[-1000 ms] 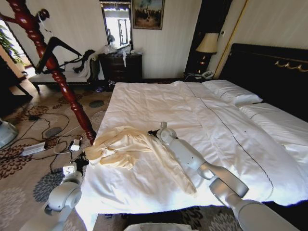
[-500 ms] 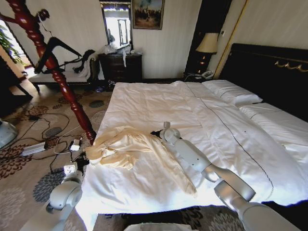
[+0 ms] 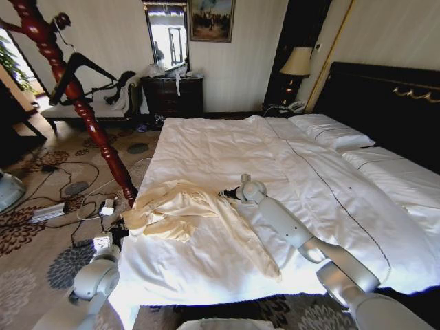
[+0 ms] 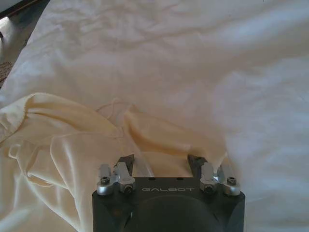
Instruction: Pick up the clothes from the bed and hang them on the clothes hanger.
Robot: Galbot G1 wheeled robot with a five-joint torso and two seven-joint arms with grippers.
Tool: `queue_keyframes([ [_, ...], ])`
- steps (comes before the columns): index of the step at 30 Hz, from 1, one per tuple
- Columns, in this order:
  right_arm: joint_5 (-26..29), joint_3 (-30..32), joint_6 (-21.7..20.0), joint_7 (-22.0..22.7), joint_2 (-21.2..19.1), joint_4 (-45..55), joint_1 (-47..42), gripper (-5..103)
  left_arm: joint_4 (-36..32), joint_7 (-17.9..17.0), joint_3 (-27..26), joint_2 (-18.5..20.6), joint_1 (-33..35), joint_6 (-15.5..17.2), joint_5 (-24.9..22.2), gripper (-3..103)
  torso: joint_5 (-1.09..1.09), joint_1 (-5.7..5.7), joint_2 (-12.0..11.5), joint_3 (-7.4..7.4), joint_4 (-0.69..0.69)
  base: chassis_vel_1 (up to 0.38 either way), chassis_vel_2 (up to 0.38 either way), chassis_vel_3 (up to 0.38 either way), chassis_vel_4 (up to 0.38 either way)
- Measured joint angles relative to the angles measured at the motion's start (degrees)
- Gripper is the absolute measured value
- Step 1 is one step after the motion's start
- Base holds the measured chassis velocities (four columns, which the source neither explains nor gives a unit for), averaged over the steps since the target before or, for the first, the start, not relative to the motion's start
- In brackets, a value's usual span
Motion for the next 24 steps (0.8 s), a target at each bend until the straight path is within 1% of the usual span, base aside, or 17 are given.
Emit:
queue_keyframes([
  [2,0.2,0.1,0.0,0.0,-0.1,0.1,-0.2,66,-0.1,-0.1,0.0,0.0,0.1,0.1,0.0,1,0.00,0.00,0.0,0.00,0.00,0.000,0.000,0.000,0.000],
  [3,0.6,0.3,0.0,0.0,-0.2,0.4,-0.4,74,-0.2,-0.1,-0.1,0.1,0.2,0.2,0.0,1,0.00,0.00,0.0,0.00,0.00,0.000,0.000,0.000,0.000],
  [5,1.2,0.4,0.0,0.0,-0.4,0.9,-0.6,74,-0.2,-0.1,-0.2,0.1,0.2,0.2,0.0,1,0.00,0.00,0.0,0.00,0.01,0.000,0.000,0.000,0.000],
  [8,3.0,0.6,0.0,0.4,-1.0,2.5,-1.0,58,-0.3,-0.3,-0.4,0.2,0.3,0.4,-0.1,1,0.00,0.00,0.0,0.00,0.00,0.000,0.000,0.000,0.000],
  [9,3.0,0.6,0.0,0.4,-1.0,2.5,-1.0,58,-0.3,-0.3,-0.4,0.2,0.3,0.4,-0.1,1,0.00,0.00,0.0,0.00,0.00,0.000,0.000,0.000,0.000],
  [10,3.8,0.6,0.1,0.8,-1.2,3.2,-1.2,53,-0.3,-0.4,-0.5,0.2,0.3,0.4,-0.1,1,0.00,0.00,0.0,0.00,0.00,0.000,0.000,0.000,0.000],
  [11,4.5,0.6,0.1,1.1,-1.3,3.8,-1.3,53,-0.4,-0.4,-0.5,0.2,0.3,0.4,-0.1,1,0.00,0.00,0.0,0.00,0.00,0.000,0.000,0.000,0.000],
  [14,6.6,0.6,0.2,2.1,-2.2,6.2,-1.9,37,-0.5,-0.5,-0.6,0.0,0.6,0.5,-0.1,1,-0.01,0.00,0.0,0.00,0.01,0.000,0.000,0.000,0.000],
  [15,6.6,0.6,0.2,2.1,-2.2,6.2,-1.9,37,-0.5,-0.5,-0.6,0.0,0.6,0.5,-0.1,1,-0.01,0.00,0.0,0.00,0.01,0.000,0.000,0.000,0.000],
  [16,6.8,0.6,0.2,2.2,-2.5,6.6,-2.0,31,-0.5,-0.5,-0.7,0.0,0.6,0.5,-0.1,1,-0.01,0.00,0.0,0.00,0.00,0.000,0.000,0.000,0.000],
  [17,7.0,0.4,0.2,2.3,-2.8,7.1,-2.2,31,-0.6,-0.6,-0.7,0.0,0.7,0.5,-0.1,1,-0.01,0.00,0.0,0.00,0.00,0.000,0.000,0.000,0.000],
  [19,7.2,0.3,0.2,2.4,-3.1,7.7,-2.4,20,-0.7,-0.6,-0.8,0.0,0.9,0.5,0.0,1,0.00,0.00,0.0,0.00,0.00,0.000,0.000,0.000,0.000],
  [20,7.2,0.3,0.2,2.4,-3.1,7.7,-2.4,20,-0.7,-0.6,-0.8,0.0,0.9,0.5,0.0,1,0.00,0.00,0.0,0.00,0.00,0.000,0.000,0.000,0.000],
  [23,7.1,0.1,0.3,2.4,-4.0,8.5,-3.0,4,-0.9,-0.8,-1.0,-0.1,1.2,0.6,0.0,1,-0.01,0.00,0.0,0.00,0.01,0.000,0.000,0.000,0.000],
  [24,6.8,0.0,0.3,2.3,-4.4,8.6,-3.2,1,-0.9,-0.8,-1.0,-0.1,1.2,0.7,0.0,1,0.00,0.00,0.0,0.00,0.00,0.000,0.000,0.000,0.000],
])
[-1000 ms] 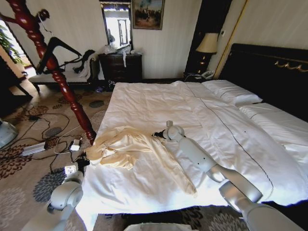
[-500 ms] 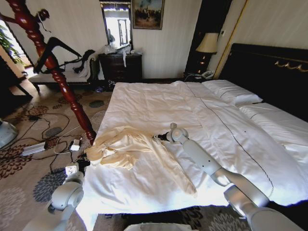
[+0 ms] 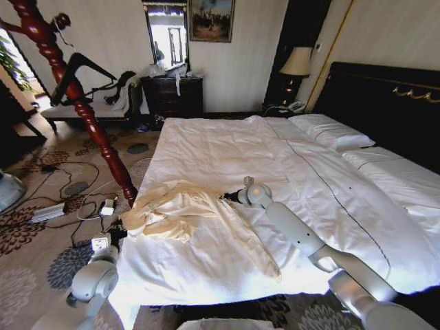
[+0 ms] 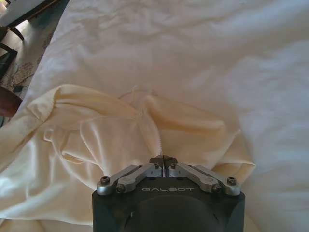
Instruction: Pick up the clothes from the bed and hang them on the clothes hanger.
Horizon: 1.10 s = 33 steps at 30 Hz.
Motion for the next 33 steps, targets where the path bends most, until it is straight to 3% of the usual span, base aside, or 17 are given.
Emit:
queue_keyframes([
  [11,-2.5,0.1,0.1,-2.4,-2.0,1.5,-0.8,0,-0.3,-0.1,-0.3,-0.3,-0.1,-0.1,-0.2,1,0.00,0.00,0.0,0.00,0.00,0.000,0.000,0.000,0.000],
  [17,0.1,3.4,0.3,-2.6,-3.8,5.8,-0.8,0,-0.9,0.0,-1.2,0.9,-1.1,-1.6,-2.5,1,0.00,0.00,0.0,0.00,0.01,0.000,0.000,0.000,0.000],
  [20,2.1,6.2,2.6,-3.1,-5.1,9.4,0.1,0,-1.7,1.0,-2.0,3.1,-3.3,-3.4,-6.3,1,-0.02,0.00,0.0,0.00,0.01,0.000,0.000,0.000,0.000],
  [22,2.9,9.1,8.6,-6.2,-7.2,13.5,2.0,0,-2.7,2.8,-4.4,7.8,-7.1,-5.7,-12.5,1,0.00,0.00,0.0,0.01,0.00,0.000,0.000,0.000,0.000],
  [24,2.9,9.4,9.3,-6.7,-7.5,13.9,2.2,0,-2.8,3.2,-4.8,8.5,-7.8,-6.1,-13.4,1,0.00,0.00,0.0,0.00,0.00,0.000,0.000,0.000,0.000],
  [26,2.9,12.3,16.4,-11.2,-10.0,17.8,4.2,0,-3.4,6.4,-8.6,13.8,-12.8,-9.1,-19.4,1,-0.01,0.01,0.0,0.01,0.00,0.000,0.000,0.000,0.000],
  [27,3.3,13.9,17.9,-12.3,-11.0,19.5,4.3,0,-3.7,7.5,-9.9,15.2,-14.4,-10.1,-21.9,1,0.01,0.02,0.0,0.01,-0.01,0.000,0.000,0.000,0.000],
  [28,3.3,13.9,17.9,-12.3,-11.0,19.5,4.3,0,-3.7,7.5,-9.9,15.2,-14.4,-10.1,-21.9,1,0.01,0.02,0.0,0.01,-0.01,0.000,0.000,0.000,0.000],
  [30,6.0,18.5,19.3,-12.7,-14.0,24.6,2.5,0,-5.4,9.5,-12.4,17.3,-15.2,-11.2,-26.3,1,0.00,0.02,0.0,0.00,0.00,0.000,0.000,0.000,0.000],
  [33,8.0,20.6,19.0,-10.5,-18.0,30.7,-1.9,0,-6.9,10.4,-12.6,17.0,-12.9,-11.4,-26.0,1,0.05,0.01,0.0,0.00,-0.02,0.000,0.000,0.000,0.000],
])
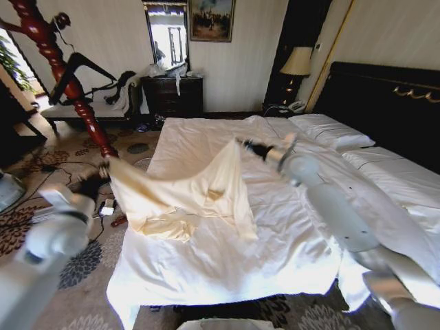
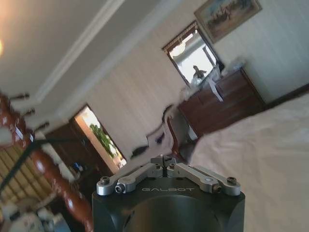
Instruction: Pick up the clothes from the bed and hang them on the clothes hanger.
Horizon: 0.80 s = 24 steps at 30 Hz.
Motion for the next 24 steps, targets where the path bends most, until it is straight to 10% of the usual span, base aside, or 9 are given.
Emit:
queue_keyframes([
  [5,-4.6,-1.3,-4.8,13.0,-5.0,14.1,-18.1,0,-0.8,0.3,4.7,-6.8,8.4,0.9,11.4,1,-0.08,-0.02,0.0,-0.01,0.07,0.000,0.000,0.000,0.000],
  [11,-12.2,-6.0,-9.4,22.7,0.3,15.2,-34.4,-2,2.1,0.0,8.0,-12.7,13.2,2.2,20.8,1,-0.04,-0.02,0.0,0.00,0.02,0.000,0.000,0.000,0.000],
  [24,-20.8,-5.3,-9.5,23.8,6.5,14.4,-43.9,46,4.7,-3.6,7.9,-16.9,20.3,7.2,29.7,1,-0.05,-0.02,0.0,0.00,0.02,0.000,0.000,0.000,0.000],
])
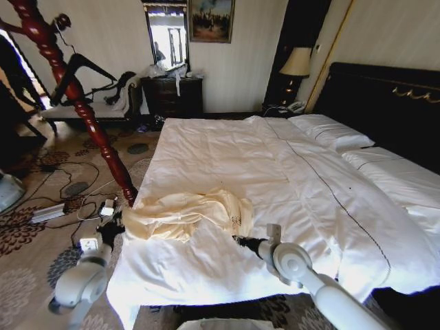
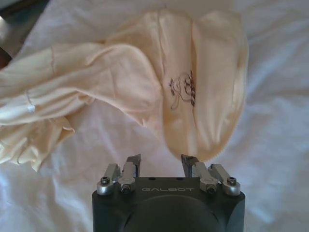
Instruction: Pick up the clothes from the bed and hang them on the clothes hanger.
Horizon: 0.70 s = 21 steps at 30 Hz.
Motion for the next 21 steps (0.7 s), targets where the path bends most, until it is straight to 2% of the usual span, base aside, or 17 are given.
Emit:
queue_keyframes([
  [1,-2.8,0.1,1.3,-2.1,0.2,0.2,-0.4,51,0.1,0.0,0.1,-0.6,0.5,-0.2,0.6,1,0.00,0.00,0.0,0.00,-0.01,0.000,0.000,0.000,0.000],
  [2,-4.6,0.1,2.5,-3.9,0.3,0.3,-0.5,51,0.1,0.1,0.2,-1.0,0.7,-0.4,0.9,1,0.00,0.00,0.0,0.00,-0.01,0.000,0.000,0.000,0.000],
  [3,-4.6,0.1,2.5,-3.9,0.3,0.3,-0.5,51,0.1,0.1,0.2,-1.0,0.7,-0.4,0.9,1,0.00,0.00,0.0,0.00,-0.01,0.000,0.000,0.000,0.000],
  [5,-8.5,0.0,6.0,-9.2,1.0,-0.3,1.3,63,0.1,0.2,0.6,-2.1,1.2,-0.7,1.8,1,-0.01,0.00,0.0,0.00,0.02,0.000,0.000,0.000,0.000],
  [8,-7.9,-1.1,7.5,-12.2,1.8,-3.5,5.4,74,-0.1,0.2,0.8,-2.8,1.2,-0.8,2.2,1,0.00,0.01,0.0,0.01,0.01,0.000,0.000,0.000,0.000],
  [9,-7.9,-1.1,7.5,-12.2,1.8,-3.5,5.4,74,-0.1,0.2,0.8,-2.8,1.2,-0.8,2.2,1,0.00,0.01,0.0,0.01,0.01,0.000,0.000,0.000,0.000],
  [12,-5.5,-2.4,7.6,-13.1,2.7,-8.8,8.9,89,-0.7,0.1,0.5,-3.0,1.8,-0.7,2.2,1,0.01,0.02,0.0,0.01,0.01,0.000,0.000,0.000,0.000],
  [13,-5.2,-2.5,7.6,-13.4,2.9,-10.4,9.7,89,-0.9,0.1,0.3,-3.0,2.1,-0.7,2.3,1,0.01,0.02,0.0,0.01,0.01,0.000,0.000,0.000,0.000],
  [15,-3.5,-2.6,7.4,-13.4,3.6,-14.0,11.0,98,-1.4,-0.1,-0.3,-3.0,3.0,-0.7,2.3,1,0.01,0.02,0.0,0.01,0.01,0.000,0.000,0.000,0.000],
  [21,2.1,-2.2,4.9,-9.6,4.2,-15.6,11.9,100,-2.0,-0.6,-1.1,-2.9,3.7,-0.6,2.3,1,0.00,0.02,0.0,0.01,-0.01,0.000,0.000,0.000,0.000],
])
